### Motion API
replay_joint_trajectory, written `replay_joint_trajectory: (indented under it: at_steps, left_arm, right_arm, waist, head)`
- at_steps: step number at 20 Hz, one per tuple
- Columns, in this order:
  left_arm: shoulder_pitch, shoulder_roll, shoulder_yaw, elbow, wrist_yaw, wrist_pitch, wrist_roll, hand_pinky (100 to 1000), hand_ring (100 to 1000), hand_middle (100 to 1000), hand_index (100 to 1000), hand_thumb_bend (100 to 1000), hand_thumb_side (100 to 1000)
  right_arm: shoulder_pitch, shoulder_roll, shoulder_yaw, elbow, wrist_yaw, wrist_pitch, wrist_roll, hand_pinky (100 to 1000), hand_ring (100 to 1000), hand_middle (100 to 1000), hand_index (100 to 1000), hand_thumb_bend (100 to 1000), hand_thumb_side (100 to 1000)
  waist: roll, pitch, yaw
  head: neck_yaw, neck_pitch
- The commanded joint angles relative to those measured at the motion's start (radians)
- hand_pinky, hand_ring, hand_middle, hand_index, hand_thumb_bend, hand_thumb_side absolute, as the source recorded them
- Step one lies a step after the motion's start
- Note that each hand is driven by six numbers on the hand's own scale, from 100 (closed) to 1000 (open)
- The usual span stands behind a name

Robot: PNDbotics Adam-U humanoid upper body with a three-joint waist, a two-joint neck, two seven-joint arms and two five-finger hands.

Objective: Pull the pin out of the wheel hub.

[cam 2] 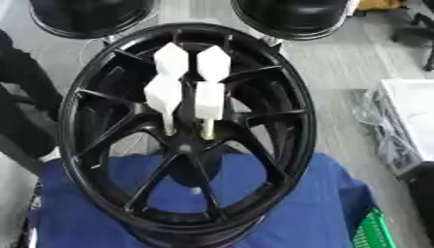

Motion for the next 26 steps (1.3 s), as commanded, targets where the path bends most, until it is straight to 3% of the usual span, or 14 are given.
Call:
replay_joint_trajectory:
  at_steps: [1,5,6,7,11,16,21,24,26]
  left_arm:
    - [0.003,0.04,0.007,-0.011,-0.006,0.0,0.001,597,751,707,753,279,829]
    - [0.008,0.045,0.015,-0.011,-0.008,-0.002,0.008,597,751,707,753,279,829]
    - [0.009,0.046,0.016,-0.011,-0.008,-0.002,0.009,597,752,707,753,278,829]
    - [0.012,0.053,0.011,-0.009,-0.01,0.0,0.007,597,752,707,753,278,829]
    - [0.013,0.069,0.017,-0.009,-0.01,0.0,0.011,596,751,707,752,278,831]
    - [0.011,0.083,0.017,-0.009,-0.007,-0.001,0.012,596,751,707,752,276,833]
    - [0.013,0.088,0.019,-0.008,-0.006,0.0,0.013,596,751,707,752,275,832]
    - [0.017,0.087,0.022,-0.007,-0.004,-0.001,0.017,597,750,707,752,274,834]
    - [0.015,0.086,0.024,-0.007,-0.004,-0.002,0.018,597,751,707,752,274,833]
  right_arm:
    - [-0.062,-0.074,0.032,-0.054,0.014,-0.018,0.033,810,801,915,956,100,544]
    - [-0.169,-0.064,0.06,-0.041,0.024,0.03,0.076,810,801,915,956,100,544]
    - [-0.198,-0.059,0.066,-0.028,0.025,0.04,0.082,858,862,929,950,104,527]
    - [-0.227,-0.069,0.083,-0.032,0.033,0.038,0.094,859,861,925,946,113,534]
    - [-0.346,-0.171,0.19,-0.125,0.097,-0.014,0.161,863,847,884,917,154,600]
    - [-0.45,-0.286,0.325,-0.149,0.18,-0.069,0.244,869,848,870,905,149,650]
    - [-0.491,-0.263,0.457,-0.15,0.262,-0.126,0.326,868,849,875,909,132,674]
    - [-0.524,-0.217,0.535,-0.15,0.311,-0.118,0.375,841,823,860,903,129,662]
    - [-0.531,-0.189,0.553,-0.15,0.324,-0.096,0.407,826,812,859,906,118,675]
  waist:
    - [-0.005,-0.029,0.0]
    - [-0.004,-0.026,-0.015]
    - [-0.004,-0.026,-0.018]
    - [-0.014,-0.029,-0.013]
    - [-0.024,-0.015,-0.023]
    - [-0.029,-0.001,-0.029]
    - [-0.031,-0.001,-0.034]
    - [-0.027,-0.004,-0.04]
    - [-0.024,-0.006,-0.042]
  head:
    - [-0.012,0.005]
    - [0.001,0.001]
    - [0.001,0.001]
    - [-0.006,0.003]
    - [-0.001,-0.011]
    - [-0.011,-0.021]
    - [-0.013,-0.026]
    - [-0.008,-0.026]
    - [0.0,-0.027]
